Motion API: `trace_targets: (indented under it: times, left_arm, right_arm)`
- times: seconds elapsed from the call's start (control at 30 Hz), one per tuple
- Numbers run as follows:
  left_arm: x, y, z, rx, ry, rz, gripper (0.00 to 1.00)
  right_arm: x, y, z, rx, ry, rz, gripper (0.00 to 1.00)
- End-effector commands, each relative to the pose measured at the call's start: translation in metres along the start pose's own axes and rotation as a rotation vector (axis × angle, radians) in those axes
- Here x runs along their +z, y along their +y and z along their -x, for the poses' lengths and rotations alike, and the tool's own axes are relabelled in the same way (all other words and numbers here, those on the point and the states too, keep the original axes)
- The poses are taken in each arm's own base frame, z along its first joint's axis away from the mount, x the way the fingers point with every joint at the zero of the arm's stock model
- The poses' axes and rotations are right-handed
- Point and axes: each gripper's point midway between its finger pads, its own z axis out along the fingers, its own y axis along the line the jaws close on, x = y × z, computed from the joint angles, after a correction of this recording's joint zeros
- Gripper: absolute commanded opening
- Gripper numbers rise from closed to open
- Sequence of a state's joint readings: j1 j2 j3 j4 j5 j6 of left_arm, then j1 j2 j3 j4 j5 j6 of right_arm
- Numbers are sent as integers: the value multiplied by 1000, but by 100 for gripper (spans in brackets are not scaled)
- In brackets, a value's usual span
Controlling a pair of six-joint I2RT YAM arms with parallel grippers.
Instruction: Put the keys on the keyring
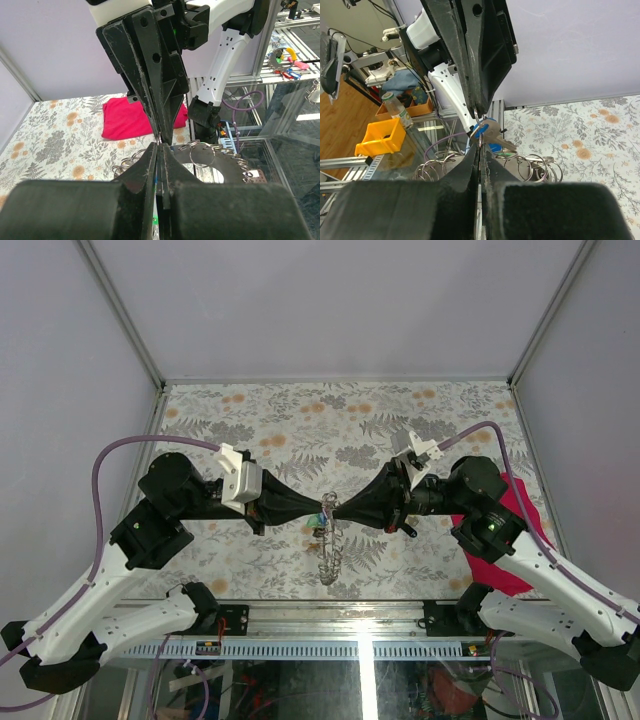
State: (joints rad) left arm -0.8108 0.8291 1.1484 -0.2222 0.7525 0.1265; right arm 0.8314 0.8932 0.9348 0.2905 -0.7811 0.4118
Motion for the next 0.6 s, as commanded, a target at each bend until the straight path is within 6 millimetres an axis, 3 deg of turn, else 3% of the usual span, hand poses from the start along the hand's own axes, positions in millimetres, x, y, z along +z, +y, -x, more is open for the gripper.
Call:
trace_targets:
  times: [0.0,0.2,0.57]
  left_arm:
    - [-1,5,12,34,-28,26,0]
    - [-1,6,10,31,-25,29,0]
    - [0,1,9,25,-16,-4,0]
  right_arm:
    - [-1,27,43,-125,-110,87,0]
    - [-1,30,43,-131,-110,109,0]
    - [2,16,47,-113,-125,39,0]
